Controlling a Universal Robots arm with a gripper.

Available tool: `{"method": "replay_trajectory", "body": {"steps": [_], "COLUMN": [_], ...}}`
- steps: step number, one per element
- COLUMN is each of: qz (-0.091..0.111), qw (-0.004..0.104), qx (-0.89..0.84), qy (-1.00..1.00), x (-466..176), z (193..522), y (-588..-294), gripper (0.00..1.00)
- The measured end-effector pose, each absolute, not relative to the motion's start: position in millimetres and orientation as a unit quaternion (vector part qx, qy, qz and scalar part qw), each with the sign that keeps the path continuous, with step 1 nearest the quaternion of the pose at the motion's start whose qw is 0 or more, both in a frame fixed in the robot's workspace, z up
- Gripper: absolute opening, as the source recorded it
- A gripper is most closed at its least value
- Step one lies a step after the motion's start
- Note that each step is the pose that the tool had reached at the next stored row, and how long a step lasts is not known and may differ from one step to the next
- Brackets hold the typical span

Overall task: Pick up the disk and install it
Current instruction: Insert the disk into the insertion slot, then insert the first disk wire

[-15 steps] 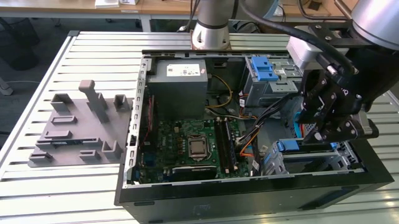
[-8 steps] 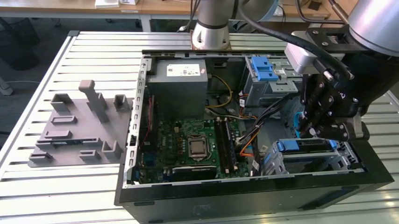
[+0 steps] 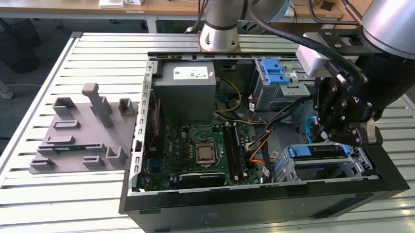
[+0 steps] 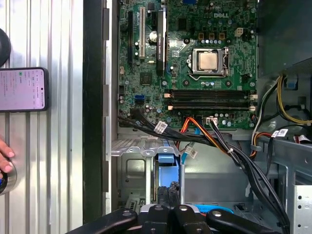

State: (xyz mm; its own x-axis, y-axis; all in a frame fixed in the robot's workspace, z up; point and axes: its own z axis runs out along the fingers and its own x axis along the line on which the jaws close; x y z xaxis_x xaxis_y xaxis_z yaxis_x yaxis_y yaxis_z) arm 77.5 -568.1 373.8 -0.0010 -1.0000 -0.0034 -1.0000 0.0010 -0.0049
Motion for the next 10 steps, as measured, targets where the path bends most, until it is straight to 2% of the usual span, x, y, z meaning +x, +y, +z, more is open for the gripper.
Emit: {"method": "replay_trajectory", "body": {"steps": [10], "qz": [-0.001], "qw": [0.003], "qx": [-0.707], "qy": [0.707], "x": [77.5], "z": [373.2], "y": [-568.1], "gripper": [0.12]}}
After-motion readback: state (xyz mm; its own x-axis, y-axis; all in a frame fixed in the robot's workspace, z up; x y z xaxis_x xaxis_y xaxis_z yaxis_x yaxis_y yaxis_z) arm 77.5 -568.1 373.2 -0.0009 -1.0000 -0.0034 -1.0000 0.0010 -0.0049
